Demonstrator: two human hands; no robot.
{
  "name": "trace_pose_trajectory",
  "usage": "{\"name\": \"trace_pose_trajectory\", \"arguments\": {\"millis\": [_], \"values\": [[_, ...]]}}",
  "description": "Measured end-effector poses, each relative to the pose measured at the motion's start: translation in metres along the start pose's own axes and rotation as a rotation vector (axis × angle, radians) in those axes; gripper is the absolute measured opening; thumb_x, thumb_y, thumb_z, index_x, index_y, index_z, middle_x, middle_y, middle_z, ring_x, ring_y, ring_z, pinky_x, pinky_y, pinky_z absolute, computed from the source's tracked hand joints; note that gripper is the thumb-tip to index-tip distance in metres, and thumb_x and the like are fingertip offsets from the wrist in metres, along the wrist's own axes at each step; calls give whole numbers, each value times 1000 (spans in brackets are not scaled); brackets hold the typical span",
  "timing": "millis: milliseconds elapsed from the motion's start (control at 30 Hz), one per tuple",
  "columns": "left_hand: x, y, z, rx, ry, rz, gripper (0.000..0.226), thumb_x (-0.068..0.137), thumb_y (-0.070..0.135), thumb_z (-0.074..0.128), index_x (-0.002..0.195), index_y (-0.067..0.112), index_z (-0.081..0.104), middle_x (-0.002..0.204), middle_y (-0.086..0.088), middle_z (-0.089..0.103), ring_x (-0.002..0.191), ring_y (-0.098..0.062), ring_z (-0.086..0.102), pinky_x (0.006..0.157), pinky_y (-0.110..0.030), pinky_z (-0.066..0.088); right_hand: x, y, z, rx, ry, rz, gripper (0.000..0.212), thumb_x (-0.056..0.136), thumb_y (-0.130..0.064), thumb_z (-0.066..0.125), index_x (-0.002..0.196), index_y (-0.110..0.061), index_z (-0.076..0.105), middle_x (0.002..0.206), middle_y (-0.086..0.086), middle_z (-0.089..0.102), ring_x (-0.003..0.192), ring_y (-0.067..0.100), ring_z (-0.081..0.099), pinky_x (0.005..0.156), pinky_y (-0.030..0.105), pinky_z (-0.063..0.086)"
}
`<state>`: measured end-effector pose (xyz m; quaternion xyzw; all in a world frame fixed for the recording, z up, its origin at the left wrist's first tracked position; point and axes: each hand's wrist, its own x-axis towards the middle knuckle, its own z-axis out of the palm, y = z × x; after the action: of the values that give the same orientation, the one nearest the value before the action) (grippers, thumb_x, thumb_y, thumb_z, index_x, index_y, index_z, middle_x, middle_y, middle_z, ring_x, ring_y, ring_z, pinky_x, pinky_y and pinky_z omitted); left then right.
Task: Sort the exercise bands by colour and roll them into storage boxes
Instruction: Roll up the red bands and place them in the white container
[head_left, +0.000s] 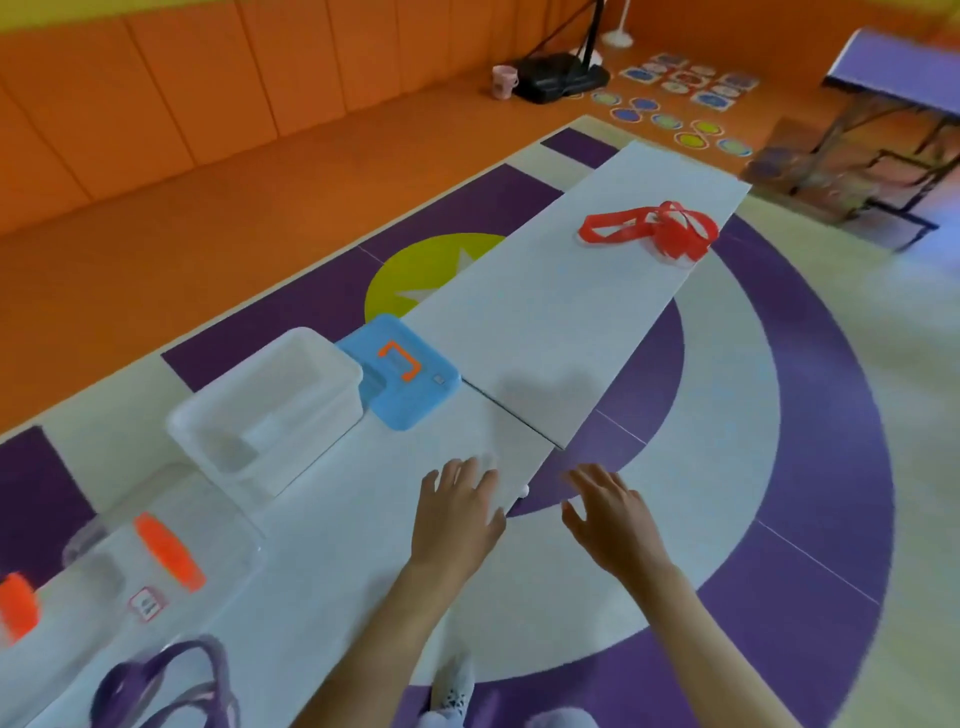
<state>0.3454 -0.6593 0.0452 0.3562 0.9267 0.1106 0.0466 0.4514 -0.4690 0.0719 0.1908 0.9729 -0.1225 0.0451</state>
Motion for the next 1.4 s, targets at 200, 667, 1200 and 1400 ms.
{"name": "trace_pose_trajectory", "arguments": {"millis": [200,667,1200,1400], "values": [[133,49,6,-13,-35,55,34,95,40,56,123,24,66,134,3,61,130,-23,54,107,-41,42,84,98,-32,-2,-20,111,40,104,-37,53,143,-29,55,145,-6,58,125,19,61,100,35,51],[451,197,40,72,-75,-4,38,102,39,51,135,25,64,143,3,59,134,-20,51,110,-38,41,325,359,-120,-7,-95,77,36,104,-38,51,138,-29,57,129,-4,65,115,24,65,89,34,47],[738,248,102,-23,-214,-145,45,108,47,42,148,28,51,158,1,47,146,-20,41,121,-39,34,633,506,-167,266,-232,-62,49,99,-32,66,146,-24,55,146,-1,58,125,21,61,106,41,51],[826,273,127,-176,-381,-243,51,110,55,27,152,29,43,162,-1,41,150,-24,35,124,-46,29,737,564,-165,321,-229,-57,54,93,-27,74,143,-27,53,140,7,59,128,34,57,102,53,52]]}}
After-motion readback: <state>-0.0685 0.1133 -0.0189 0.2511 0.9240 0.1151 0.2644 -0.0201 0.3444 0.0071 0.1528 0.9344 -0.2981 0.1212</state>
